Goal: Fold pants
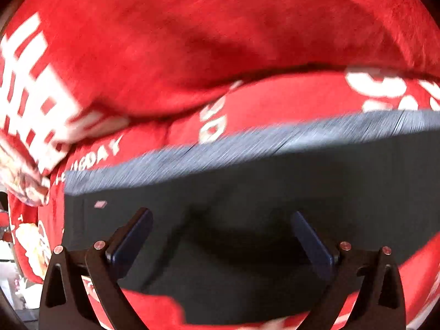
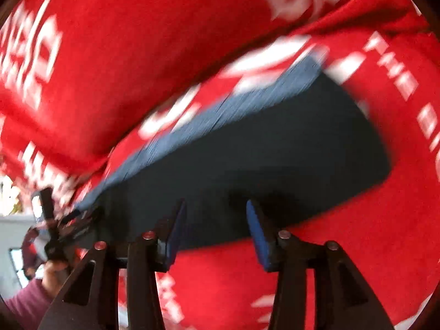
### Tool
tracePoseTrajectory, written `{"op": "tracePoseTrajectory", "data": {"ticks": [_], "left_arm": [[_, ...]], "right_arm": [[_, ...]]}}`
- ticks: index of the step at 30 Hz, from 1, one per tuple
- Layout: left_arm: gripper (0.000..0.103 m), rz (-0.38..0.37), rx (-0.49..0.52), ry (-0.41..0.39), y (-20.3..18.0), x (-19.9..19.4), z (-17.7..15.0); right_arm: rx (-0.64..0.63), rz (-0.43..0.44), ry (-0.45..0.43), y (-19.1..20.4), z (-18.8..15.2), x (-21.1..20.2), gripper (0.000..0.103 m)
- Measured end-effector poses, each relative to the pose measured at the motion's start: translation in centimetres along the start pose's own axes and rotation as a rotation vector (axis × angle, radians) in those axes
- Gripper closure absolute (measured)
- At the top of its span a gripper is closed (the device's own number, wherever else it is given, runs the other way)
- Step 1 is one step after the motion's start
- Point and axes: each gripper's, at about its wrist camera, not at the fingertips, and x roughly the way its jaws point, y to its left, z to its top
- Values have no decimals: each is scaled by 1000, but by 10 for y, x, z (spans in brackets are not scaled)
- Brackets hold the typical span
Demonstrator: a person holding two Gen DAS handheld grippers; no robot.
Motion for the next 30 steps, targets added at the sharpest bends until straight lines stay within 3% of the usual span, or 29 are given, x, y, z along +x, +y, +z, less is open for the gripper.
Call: {"op": "tracePoseTrajectory", "data": {"ticks": [6,10,11,12,13,14,17,25,26,27,30], "left_arm": [[0,81,-66,0,93,17,-46],[0,148,-133,39,152,54,-72],[0,147,-142,75,162,68,-79],[0,100,-165,97,173,82,-88],[0,32,-210,62,184,81,-94],[0,10,-207,50,187,81,-97],[0,10,-149,27,183,79,-98],[0,-53,-140,-11,191,79,-106],[0,-55,-138,-15,195,82,-108],[0,-57,-134,-19,196,82,-109],[0,-66,-117,-34,198,82,-114]], "right_arm": [[31,213,176,89,-89,82,54],[96,362,224,141,-117,141,54],[119,384,233,154,-122,157,54],[128,394,236,161,-125,167,54],[134,383,239,169,-128,180,54],[140,372,239,168,-127,180,54],[217,381,238,165,-129,183,54],[274,382,149,163,-117,175,56],[280,366,157,165,-114,177,80],[271,334,153,168,-111,176,94],[241,287,127,164,-121,165,94]]}}
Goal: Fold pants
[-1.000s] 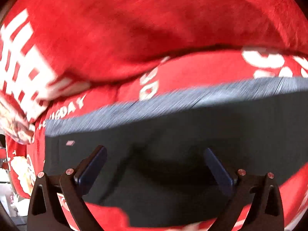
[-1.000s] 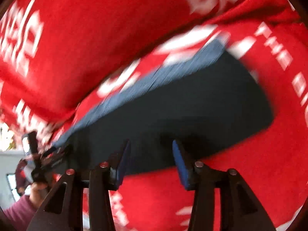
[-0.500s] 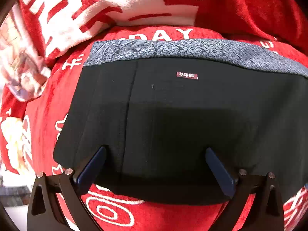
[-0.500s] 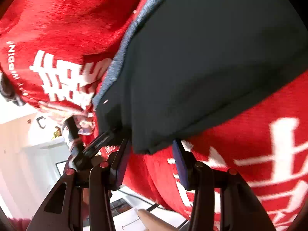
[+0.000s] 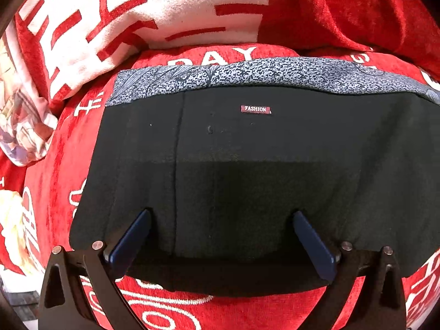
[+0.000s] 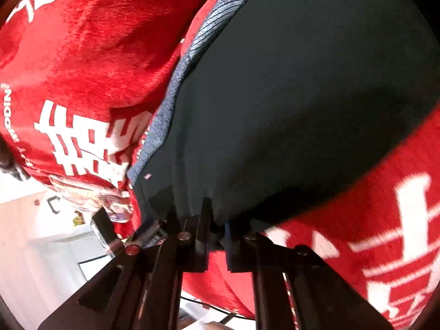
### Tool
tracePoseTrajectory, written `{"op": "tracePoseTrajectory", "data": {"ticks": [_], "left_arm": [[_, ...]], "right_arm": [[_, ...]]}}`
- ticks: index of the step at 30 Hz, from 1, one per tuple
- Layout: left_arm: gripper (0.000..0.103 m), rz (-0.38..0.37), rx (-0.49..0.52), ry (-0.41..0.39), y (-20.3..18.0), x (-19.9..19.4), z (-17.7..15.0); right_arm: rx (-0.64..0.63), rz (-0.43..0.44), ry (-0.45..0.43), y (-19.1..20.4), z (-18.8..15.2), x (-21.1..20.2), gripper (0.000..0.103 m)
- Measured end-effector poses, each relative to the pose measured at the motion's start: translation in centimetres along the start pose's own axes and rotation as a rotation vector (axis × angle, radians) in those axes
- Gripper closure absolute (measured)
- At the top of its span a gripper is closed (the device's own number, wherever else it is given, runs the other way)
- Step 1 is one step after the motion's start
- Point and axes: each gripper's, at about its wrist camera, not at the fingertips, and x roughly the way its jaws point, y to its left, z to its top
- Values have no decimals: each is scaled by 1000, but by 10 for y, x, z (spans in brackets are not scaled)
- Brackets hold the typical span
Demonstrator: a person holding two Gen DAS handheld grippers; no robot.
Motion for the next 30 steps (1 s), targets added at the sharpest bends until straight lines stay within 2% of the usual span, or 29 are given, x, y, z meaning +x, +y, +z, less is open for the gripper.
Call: {"op": "tracePoseTrajectory", "data": {"ticks": [3,4,5,8,11,14,16,18,20,22,25,30], "left_arm": [[0,25,-5,8,3,-6,-4],[0,39,-7,21,3,-10,-4],[0,26,-13,22,3,-18,-3],[0,-36,-23,-24,-10,-47,-2],[0,-98,2,-37,-39,-61,7],[0,-145,17,-3,-79,-54,16],[0,-159,38,33,-108,-45,14],[0,-138,74,93,-128,-29,3],[0,-123,38,51,-130,-33,-6],[0,-139,35,62,-127,-34,-9],[0,-134,12,100,-121,-37,-6],[0,-97,37,87,-127,-57,-2]], "right_arm": [[68,-29,-4,-24,-13,1,95],[75,-15,-8,-26,-16,-4,95],[51,-37,-5,-25,-17,-9,93],[-118,-164,3,-3,-16,-30,84],[-290,-283,-74,25,-3,-56,67],[-367,-393,-141,40,22,-65,66],[-361,-449,-128,34,37,-58,66],[-353,-524,-76,12,40,-44,70],[-396,-509,-106,6,29,-47,70],[-418,-534,-71,6,18,-48,70],[-345,-488,-27,-7,8,-55,70],[-249,-433,-37,-24,-1,-80,69]]}}
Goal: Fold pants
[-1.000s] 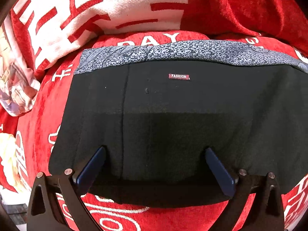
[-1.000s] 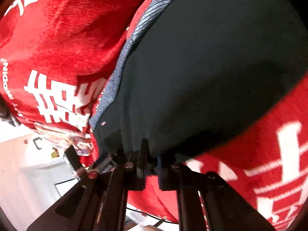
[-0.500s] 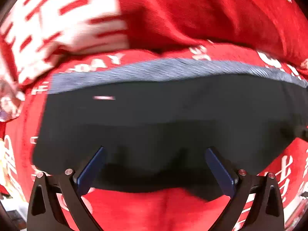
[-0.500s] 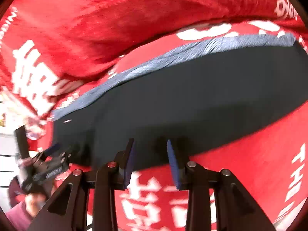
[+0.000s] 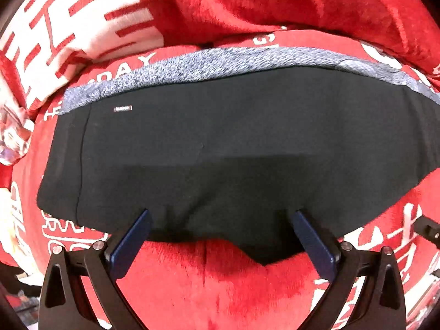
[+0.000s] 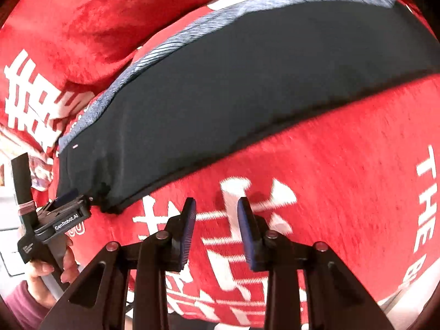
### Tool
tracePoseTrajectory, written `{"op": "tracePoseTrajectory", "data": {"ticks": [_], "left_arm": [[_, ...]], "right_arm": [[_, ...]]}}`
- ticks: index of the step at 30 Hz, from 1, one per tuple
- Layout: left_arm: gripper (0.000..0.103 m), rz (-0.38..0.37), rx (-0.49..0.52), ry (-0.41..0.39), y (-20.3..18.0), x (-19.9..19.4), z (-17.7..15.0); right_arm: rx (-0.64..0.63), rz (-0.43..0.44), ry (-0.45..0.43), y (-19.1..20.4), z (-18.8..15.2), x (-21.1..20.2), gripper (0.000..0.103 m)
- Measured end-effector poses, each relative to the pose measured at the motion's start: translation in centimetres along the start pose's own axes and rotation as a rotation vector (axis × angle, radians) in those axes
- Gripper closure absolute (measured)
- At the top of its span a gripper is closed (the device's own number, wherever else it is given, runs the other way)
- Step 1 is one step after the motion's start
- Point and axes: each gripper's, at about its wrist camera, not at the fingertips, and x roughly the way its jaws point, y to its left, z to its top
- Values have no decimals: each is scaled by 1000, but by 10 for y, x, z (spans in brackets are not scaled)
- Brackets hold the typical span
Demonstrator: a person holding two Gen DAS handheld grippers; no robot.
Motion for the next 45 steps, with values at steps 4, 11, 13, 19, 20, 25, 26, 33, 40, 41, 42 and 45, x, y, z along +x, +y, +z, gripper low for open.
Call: {"op": "tracePoseTrajectory", "data": {"ticks": [4,11,13,19,20,25,26,33,40,41,42,45], "left_arm": [[0,-26,2,26,-22,-7,-3],[0,-38,60,43,-70,-14,-5],[0,-44,75,47,-83,-14,-3],[0,-58,110,47,-118,-20,4],[0,-60,117,47,-125,-20,6],[0,-71,146,42,-156,-21,17],[0,-72,150,43,-162,-21,18],[0,-95,180,47,-201,-27,23],[0,-98,172,4,-232,-36,39],[0,-98,167,1,-233,-36,42],[0,-98,162,-1,-235,-34,46],[0,-88,156,-15,-243,-30,52]], "right_arm": [[32,-12,12,-15,-9,-5,69],[98,1,14,-47,-17,-19,54],[109,8,11,-54,-17,-22,54],[142,21,-6,-79,-15,-34,54],[149,24,-9,-85,-14,-37,54],[170,28,-22,-106,-10,-47,54],[177,31,-26,-112,-9,-49,54],[222,40,-64,-149,1,-71,54],[299,92,-140,-191,20,-95,53],[319,95,-158,-196,25,-96,53],[343,97,-178,-205,31,-100,53],[382,100,-227,-223,46,-108,53]]}}
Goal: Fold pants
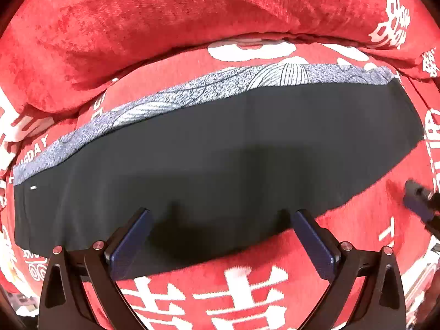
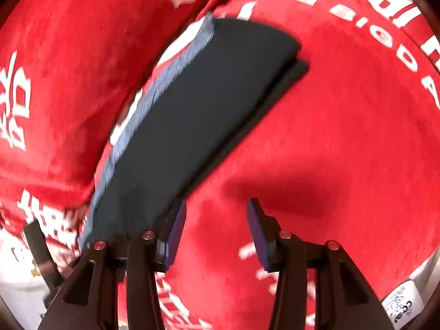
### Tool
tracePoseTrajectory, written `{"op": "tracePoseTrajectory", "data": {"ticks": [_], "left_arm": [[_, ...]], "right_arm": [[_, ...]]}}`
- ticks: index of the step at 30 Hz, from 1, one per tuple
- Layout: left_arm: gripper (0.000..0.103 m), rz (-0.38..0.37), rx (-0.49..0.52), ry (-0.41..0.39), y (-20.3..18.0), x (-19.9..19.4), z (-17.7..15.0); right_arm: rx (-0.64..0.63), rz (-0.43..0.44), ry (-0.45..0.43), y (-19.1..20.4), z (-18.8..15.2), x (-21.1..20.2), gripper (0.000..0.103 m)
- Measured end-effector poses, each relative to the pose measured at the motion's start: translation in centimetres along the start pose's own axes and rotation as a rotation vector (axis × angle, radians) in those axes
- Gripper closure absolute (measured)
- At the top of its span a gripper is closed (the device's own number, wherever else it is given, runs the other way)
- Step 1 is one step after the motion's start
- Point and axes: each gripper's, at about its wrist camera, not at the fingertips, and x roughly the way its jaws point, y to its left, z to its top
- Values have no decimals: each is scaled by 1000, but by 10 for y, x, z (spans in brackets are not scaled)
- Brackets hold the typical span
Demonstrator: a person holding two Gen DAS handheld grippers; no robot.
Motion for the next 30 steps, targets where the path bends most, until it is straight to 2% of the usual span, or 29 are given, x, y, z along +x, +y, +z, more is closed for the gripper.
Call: {"op": "tracePoseTrajectory", "data": {"ticks": [2,4,7,10,15,17,18,19,20,24,28,30], "left_arm": [[0,9,6,16,-5,9,-1],[0,9,6,70,-7,24,-5],[0,-9,-9,67,-6,26,-12],[0,12,26,71,-9,24,-16],[0,53,10,-81,-7,-4,-8],[0,62,-14,-87,-4,-3,2],[0,62,-28,-73,-3,1,7],[0,64,-47,-58,1,6,11],[0,67,-59,-49,3,9,14],[0,60,-71,-26,8,20,9],[0,57,-52,-36,3,24,-3],[0,61,-50,-31,4,23,-1]], "right_arm": [[21,22,-32,-4,14,-1,53],[46,26,-54,-8,27,0,53],[107,23,-97,-18,43,-1,53],[155,42,-121,-23,52,-3,53],[175,6,-176,-25,62,-14,53],[207,13,-162,-30,67,-8,54],[229,13,-158,-33,68,-3,56],[245,11,-152,-34,69,1,78],[253,2,-149,-33,69,2,95],[210,2,-183,-26,65,-11,96],[196,-56,-154,-41,61,-8,96],[222,-50,-149,-51,60,-8,95]]}}
